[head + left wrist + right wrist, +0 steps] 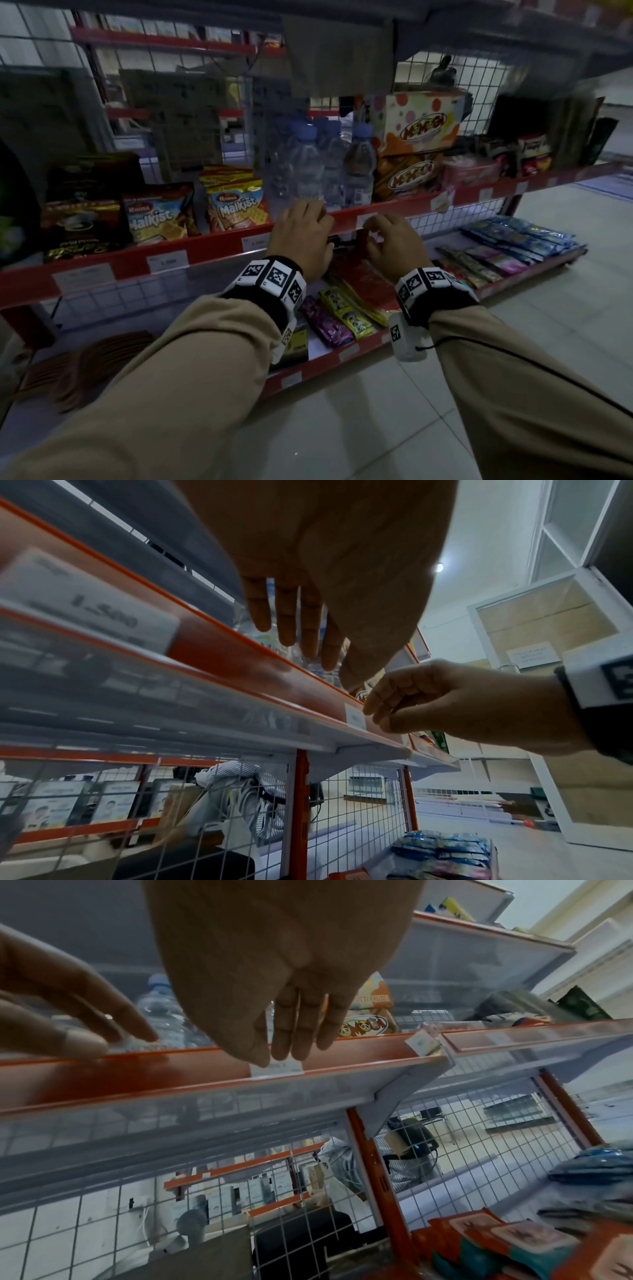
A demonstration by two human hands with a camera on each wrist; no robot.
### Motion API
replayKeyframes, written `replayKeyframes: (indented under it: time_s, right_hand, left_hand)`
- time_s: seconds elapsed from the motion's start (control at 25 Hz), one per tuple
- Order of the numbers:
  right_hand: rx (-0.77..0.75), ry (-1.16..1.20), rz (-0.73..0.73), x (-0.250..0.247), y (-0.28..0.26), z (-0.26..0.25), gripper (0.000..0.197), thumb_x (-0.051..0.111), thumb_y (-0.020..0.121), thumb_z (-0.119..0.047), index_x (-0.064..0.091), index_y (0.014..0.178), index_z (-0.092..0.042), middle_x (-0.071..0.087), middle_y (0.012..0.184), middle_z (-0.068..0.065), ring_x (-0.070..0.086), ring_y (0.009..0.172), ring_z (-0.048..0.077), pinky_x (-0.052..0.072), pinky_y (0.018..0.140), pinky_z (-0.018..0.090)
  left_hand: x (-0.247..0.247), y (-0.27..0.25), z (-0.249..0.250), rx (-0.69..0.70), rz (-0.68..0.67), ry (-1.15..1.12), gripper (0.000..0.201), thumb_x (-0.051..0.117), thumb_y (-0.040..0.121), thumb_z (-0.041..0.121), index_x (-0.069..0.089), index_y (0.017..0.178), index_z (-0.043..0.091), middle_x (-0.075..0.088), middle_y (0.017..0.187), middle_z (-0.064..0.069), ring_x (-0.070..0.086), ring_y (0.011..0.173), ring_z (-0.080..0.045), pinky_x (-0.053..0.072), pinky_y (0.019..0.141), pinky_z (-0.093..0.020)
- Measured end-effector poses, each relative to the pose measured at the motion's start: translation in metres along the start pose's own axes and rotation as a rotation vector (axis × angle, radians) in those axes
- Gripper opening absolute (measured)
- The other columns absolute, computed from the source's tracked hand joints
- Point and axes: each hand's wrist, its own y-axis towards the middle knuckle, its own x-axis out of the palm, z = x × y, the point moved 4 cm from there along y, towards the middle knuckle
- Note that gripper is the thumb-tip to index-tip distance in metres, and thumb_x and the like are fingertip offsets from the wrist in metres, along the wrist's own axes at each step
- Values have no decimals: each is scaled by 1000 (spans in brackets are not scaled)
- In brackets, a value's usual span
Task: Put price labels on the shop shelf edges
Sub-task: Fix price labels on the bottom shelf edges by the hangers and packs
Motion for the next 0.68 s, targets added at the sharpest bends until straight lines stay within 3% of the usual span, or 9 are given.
replayKeyframes:
  time_s: [0.24, 0.44, 0.68]
  right_hand:
    - [-124, -17, 123, 11, 19, 52, 35, 61, 80, -16, 58, 115, -9, 56, 106, 14, 50, 96, 32, 46, 77, 42]
    - [-324, 33, 255, 21, 26, 77, 38, 61, 86, -28, 60, 120, -12, 58, 110, 11, 50, 94, 28, 42, 74, 38]
    - [-338, 129, 231, 14, 45, 77, 37, 59, 83, -42, 62, 104, -12, 55, 111, 13, 50, 101, 32, 39, 81, 41]
  left_hand:
    - [37, 21, 33, -177, 24, 100, 57, 59, 82, 44, 42, 130, 20, 39, 131, -8, 34, 120, -33, 36, 95, -43]
    - [58, 33, 50, -384, 186, 138, 51, 65, 75, 44, 50, 118, 21, 41, 123, -9, 31, 116, -31, 37, 86, -44]
    - [70, 39, 60, -494, 246, 272, 49, 62, 79, 46, 45, 117, 20, 33, 121, -9, 30, 116, -31, 36, 83, -46]
